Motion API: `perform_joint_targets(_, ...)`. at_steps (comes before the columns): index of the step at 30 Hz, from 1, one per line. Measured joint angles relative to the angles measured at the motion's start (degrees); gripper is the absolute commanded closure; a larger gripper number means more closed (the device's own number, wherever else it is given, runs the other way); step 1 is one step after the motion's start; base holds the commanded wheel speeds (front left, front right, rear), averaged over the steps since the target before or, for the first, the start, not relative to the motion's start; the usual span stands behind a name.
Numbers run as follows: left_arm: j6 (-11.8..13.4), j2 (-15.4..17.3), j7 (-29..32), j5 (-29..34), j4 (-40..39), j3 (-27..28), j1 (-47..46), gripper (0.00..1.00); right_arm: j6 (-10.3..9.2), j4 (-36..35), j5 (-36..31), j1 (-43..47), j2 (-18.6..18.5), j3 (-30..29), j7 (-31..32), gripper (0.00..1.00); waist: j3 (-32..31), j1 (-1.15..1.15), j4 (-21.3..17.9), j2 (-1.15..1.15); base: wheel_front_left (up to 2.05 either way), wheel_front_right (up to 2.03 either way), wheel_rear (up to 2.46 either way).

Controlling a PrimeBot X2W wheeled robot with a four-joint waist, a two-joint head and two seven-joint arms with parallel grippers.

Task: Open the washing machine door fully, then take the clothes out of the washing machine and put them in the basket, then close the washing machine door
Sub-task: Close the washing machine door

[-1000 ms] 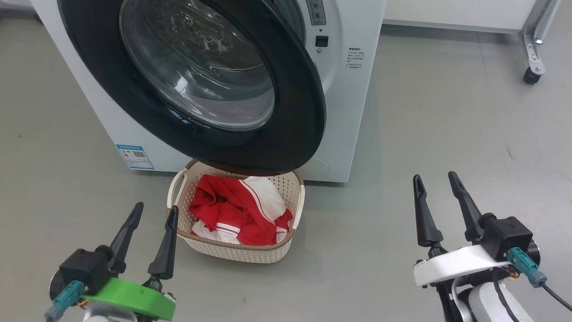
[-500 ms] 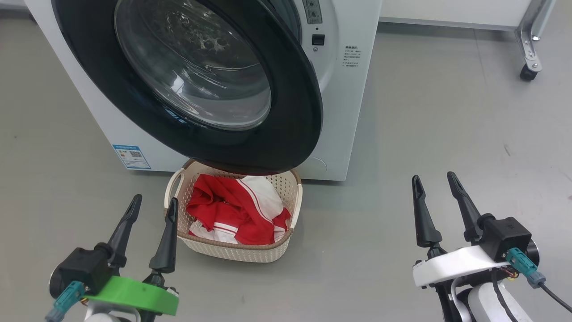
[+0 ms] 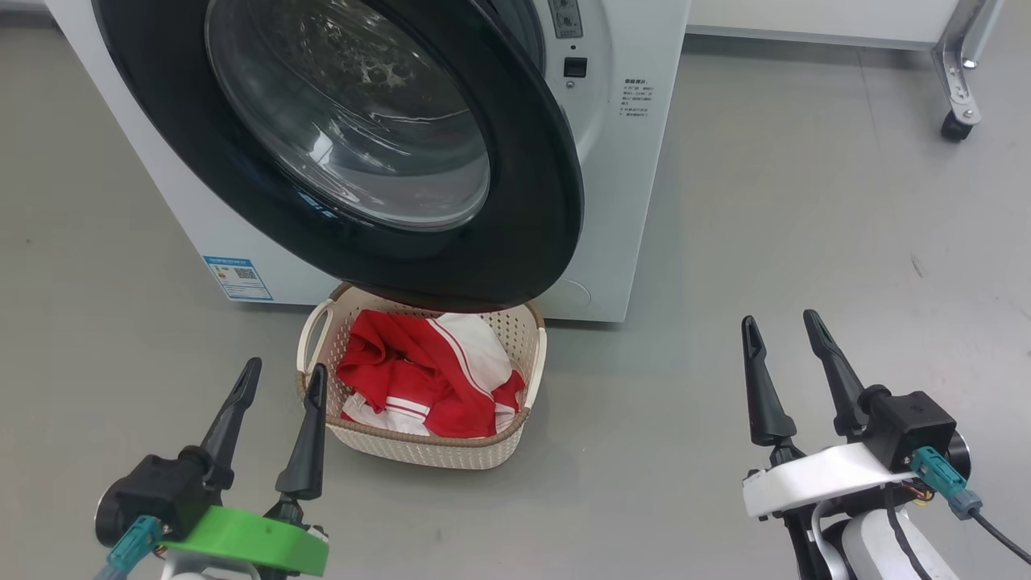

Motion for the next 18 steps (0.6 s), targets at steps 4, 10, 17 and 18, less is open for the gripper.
perform_joint_targets(4, -0.08, -0.40, -0.01, 0.80, -0.35, -0.07, 0.13, 0.00, -0.01, -0.26, -0.09, 0.01, -0.09, -0.03, 0.00, 1.00, 0.36, 0.00, 0.18, 0.00, 0.00, 0.00, 0.00)
perform_joint_targets(10, -0.51, -1.13, -0.05, 1.42, -0.73, -0.40, 0.12, 0.00, 0.48, -1.43, -1.08, -0.18, -0.67, 0.52, -0.01, 1.00, 1.59, 0.00, 1.03, 0.00, 0.00, 0.00, 0.00)
perform_joint_targets(17, -0.57, -1.90, -0.05, 1.85, -1.27, -0.87, -0.09, 0.00, 3.96, -1.96, -3.97, -3.94, -2.74, 4.66, 0.26, 1.00, 3.56, 0.00, 2.78, 0.00, 0.00, 0.00, 0.00)
perform_joint_targets(18, -0.58, -1.96, -0.05, 1.87, -1.29, -0.93, -0.10, 0.00, 4.44, -1.91, -4.27, -4.66, -2.91, 5.15, 0.35, 1.00, 3.89, 0.00, 3.10, 0.00, 0.00, 0.00, 0.00)
